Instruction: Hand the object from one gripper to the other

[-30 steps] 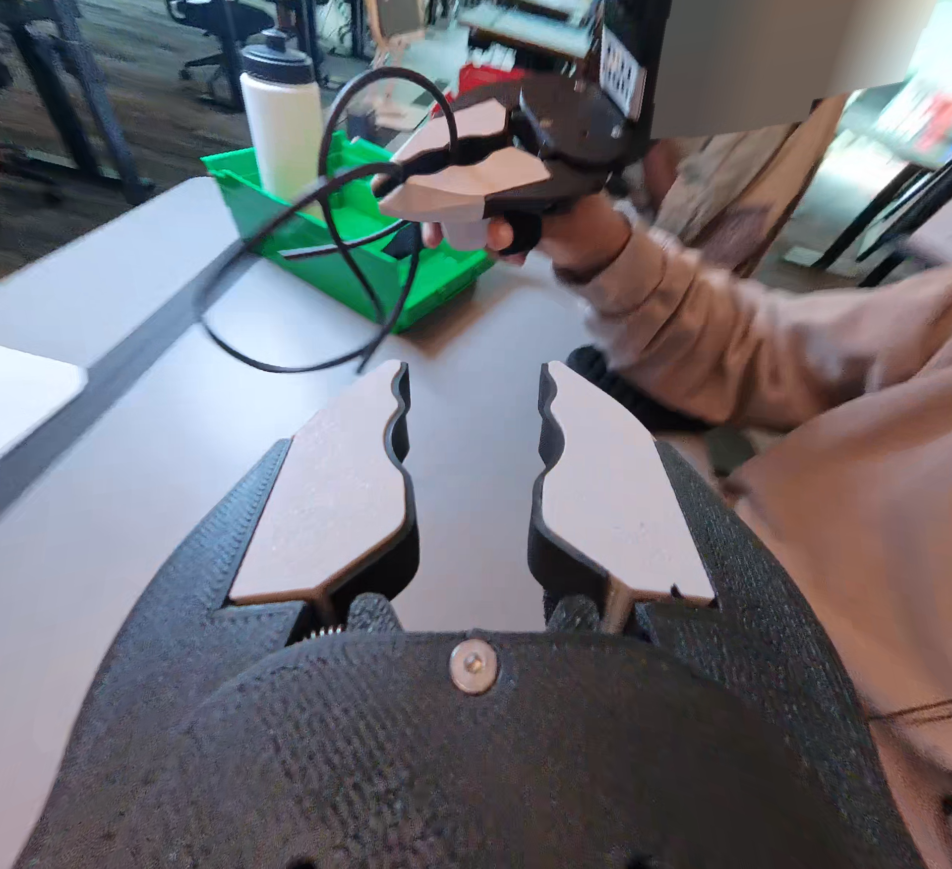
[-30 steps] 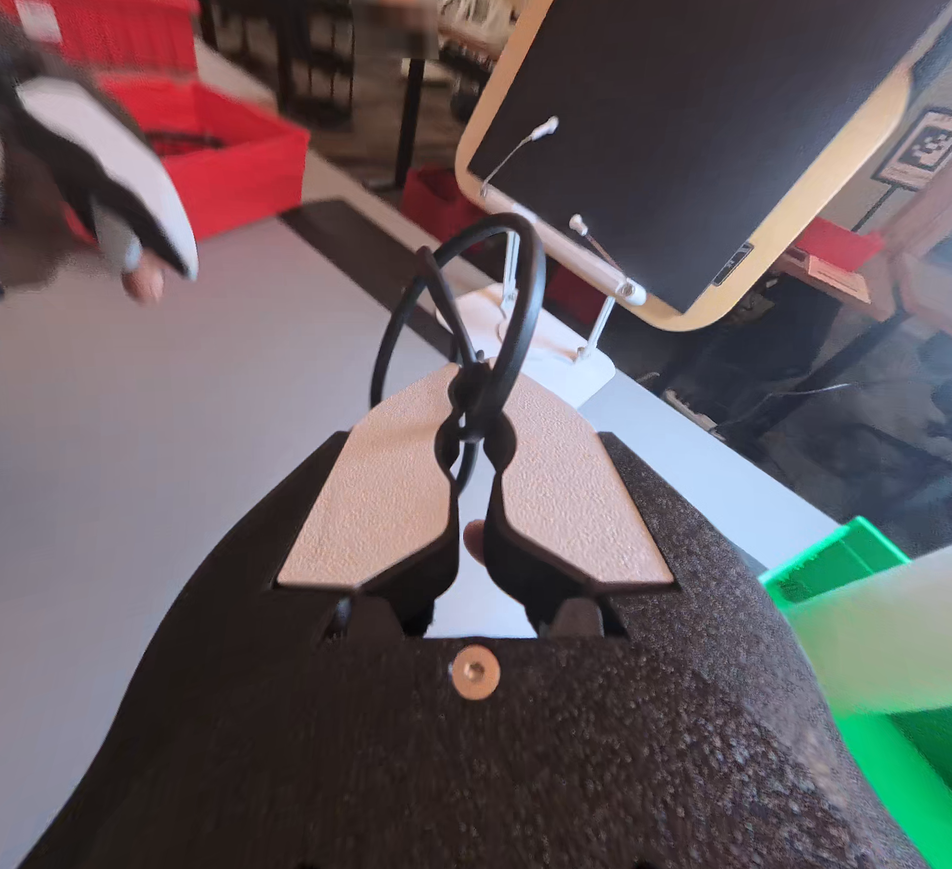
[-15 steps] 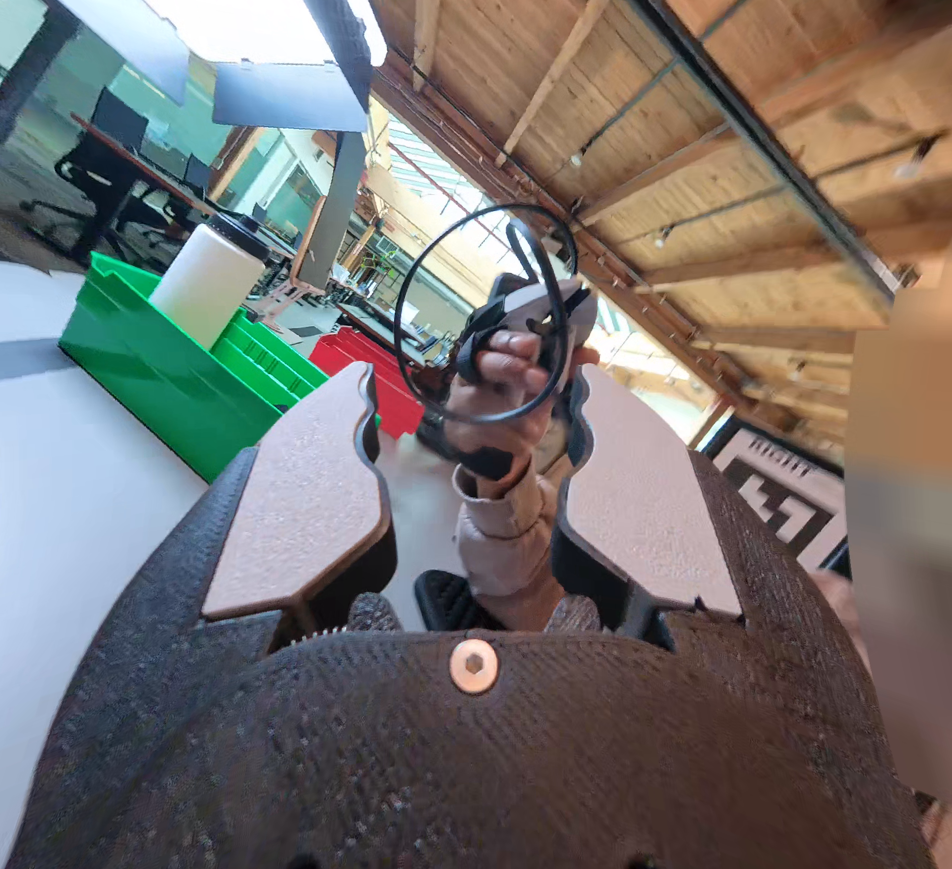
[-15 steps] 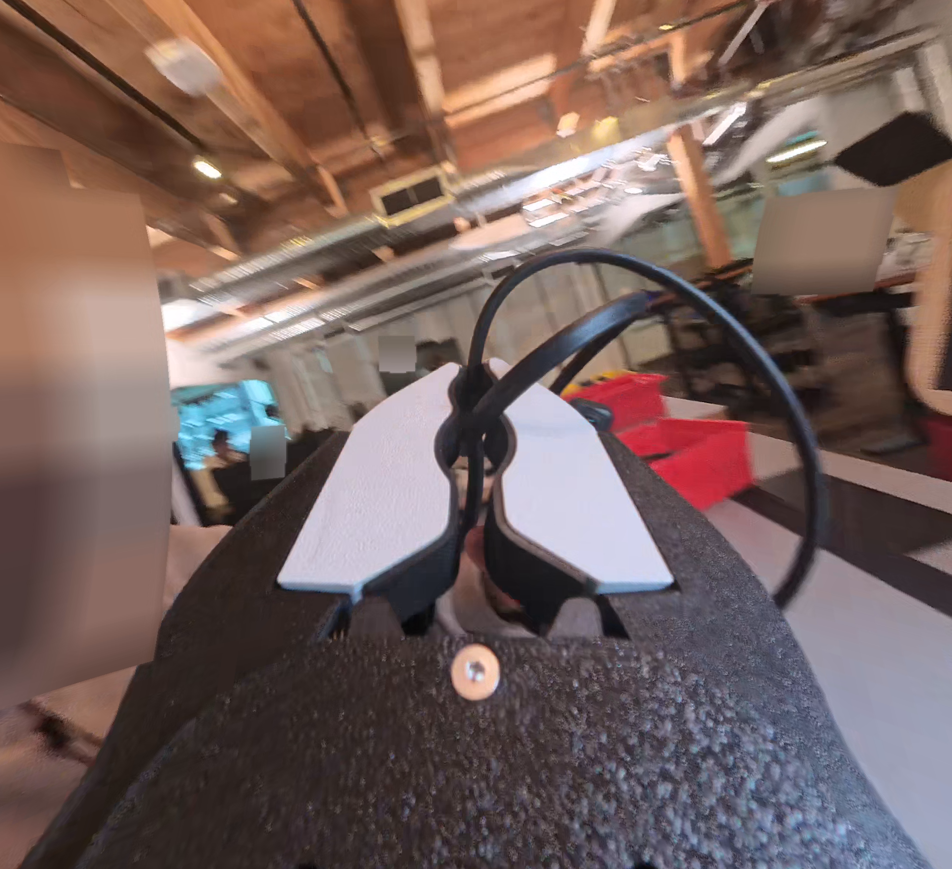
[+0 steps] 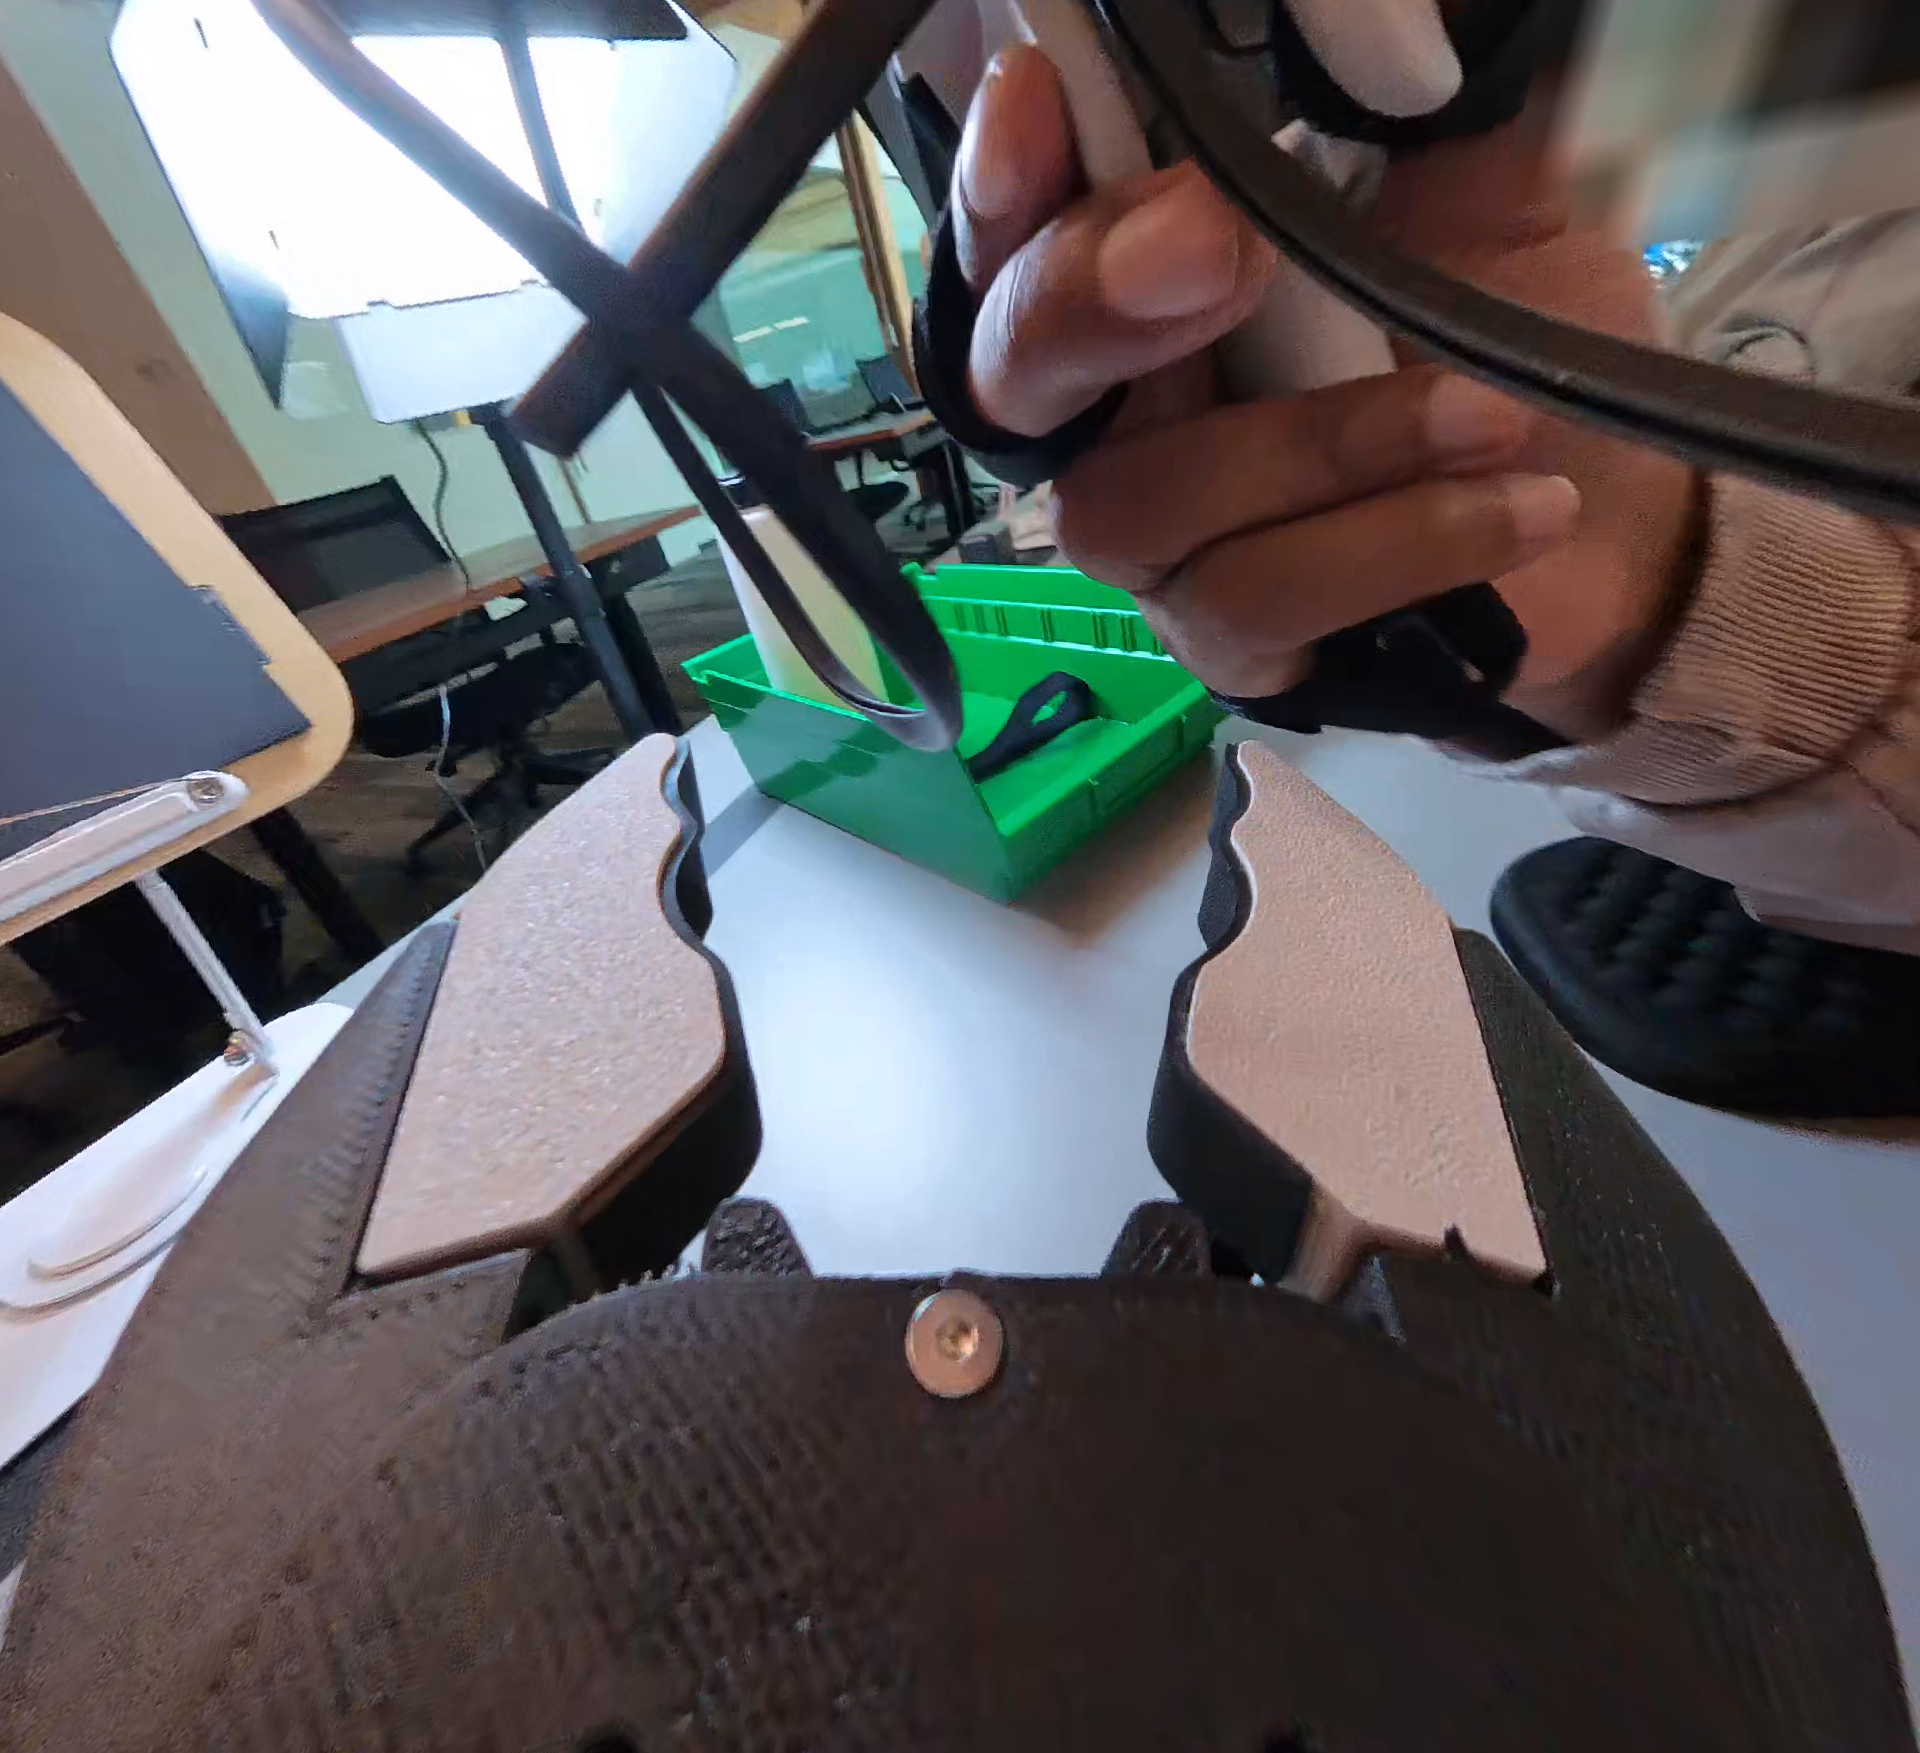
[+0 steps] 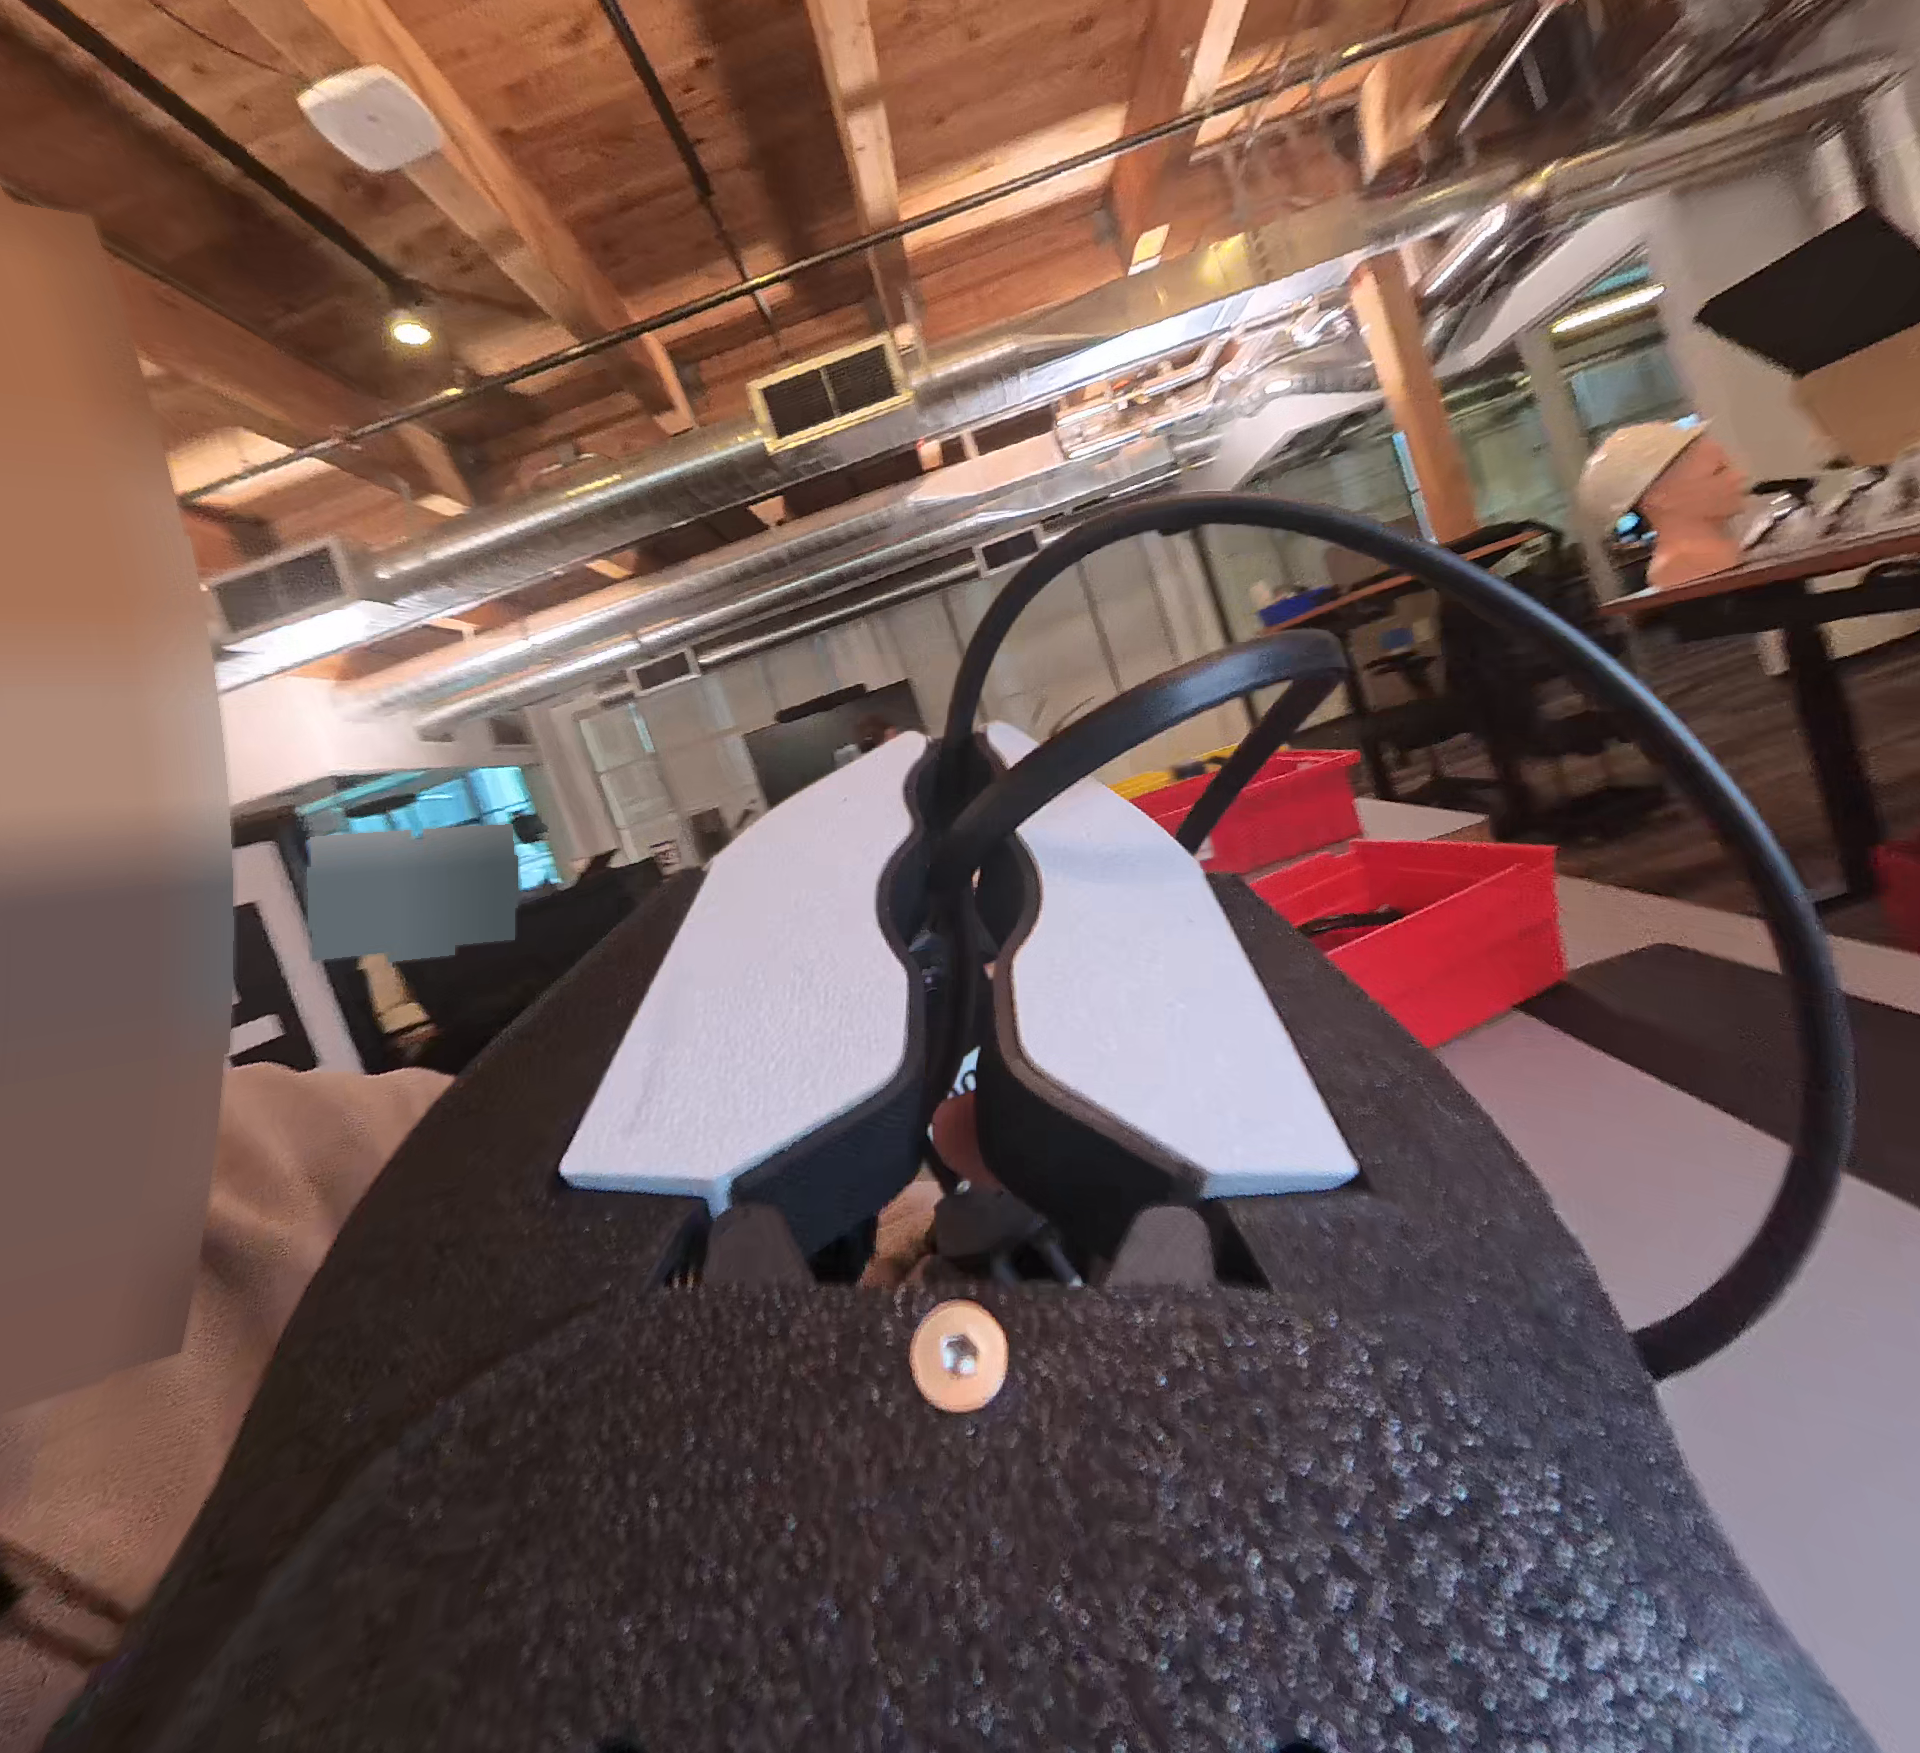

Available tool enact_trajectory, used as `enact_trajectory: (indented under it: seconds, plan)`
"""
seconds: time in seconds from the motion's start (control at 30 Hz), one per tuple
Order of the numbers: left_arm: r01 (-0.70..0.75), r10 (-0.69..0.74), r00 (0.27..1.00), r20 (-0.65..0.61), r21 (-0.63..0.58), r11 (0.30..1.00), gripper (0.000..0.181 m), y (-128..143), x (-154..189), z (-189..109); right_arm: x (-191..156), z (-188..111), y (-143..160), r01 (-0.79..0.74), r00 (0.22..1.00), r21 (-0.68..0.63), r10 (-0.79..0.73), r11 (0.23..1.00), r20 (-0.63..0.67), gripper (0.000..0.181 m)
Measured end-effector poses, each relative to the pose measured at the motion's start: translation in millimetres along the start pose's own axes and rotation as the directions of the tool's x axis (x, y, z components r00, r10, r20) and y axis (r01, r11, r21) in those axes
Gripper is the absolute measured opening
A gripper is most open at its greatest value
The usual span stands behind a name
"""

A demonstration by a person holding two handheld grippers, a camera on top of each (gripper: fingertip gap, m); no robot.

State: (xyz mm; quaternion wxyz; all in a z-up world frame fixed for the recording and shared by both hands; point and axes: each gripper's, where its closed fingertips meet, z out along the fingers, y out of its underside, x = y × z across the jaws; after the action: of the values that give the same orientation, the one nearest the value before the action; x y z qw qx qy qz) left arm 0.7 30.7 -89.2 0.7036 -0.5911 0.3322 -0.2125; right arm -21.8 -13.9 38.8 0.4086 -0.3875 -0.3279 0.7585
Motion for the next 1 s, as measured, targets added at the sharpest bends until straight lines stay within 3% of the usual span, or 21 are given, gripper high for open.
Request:
enact_trajectory:
  seconds: [0.13,0.27,0.4,0.53,0.77,0.93,1.0]
  plan:
    - [0.111,-0.098,0.984,-0.147,0.087,0.990,0.069,-13.2,12.3,-9.5,-0.2,7.9,13.3,0.155,0.985,-0.056,-0.158,0.986,-0.074,0.004]
    - [0.214,-0.149,0.948,-0.280,0.219,0.952,0.067,-41.2,20.6,-23.5,-0.9,2.8,4.1,0.163,0.983,-0.060,-0.168,0.985,-0.075,0.004]
    - [0.344,-0.234,0.893,-0.384,0.251,0.905,0.049,-61.0,23.4,-34.1,6.1,-2.5,-2.2,0.192,0.975,-0.046,-0.196,0.980,-0.103,0.004]
    - [0.495,-0.347,0.822,-0.451,0.266,0.827,0.044,-77.1,15.9,-41.3,14.4,-7.3,-5.1,0.289,0.942,-0.072,-0.297,0.955,-0.158,0.004]
    - [0.598,-0.473,0.790,-0.389,0.319,0.736,0.032,-85.4,-19.2,-49.2,7.9,-3.3,6.7,0.354,0.926,-0.122,-0.366,0.927,-0.093,0.004]
    - [0.589,-0.497,0.802,-0.331,0.293,0.754,0.012,-76.9,-32.9,-47.8,-2.2,-0.4,15.3,0.370,0.927,-0.129,-0.375,0.920,-0.017,0.004]
    - [0.578,-0.486,0.802,-0.347,0.246,0.778,0.020,-72.2,-31.6,-45.3,-2.8,-0.8,15.7,0.379,0.923,-0.137,-0.384,0.915,-0.011,0.004]
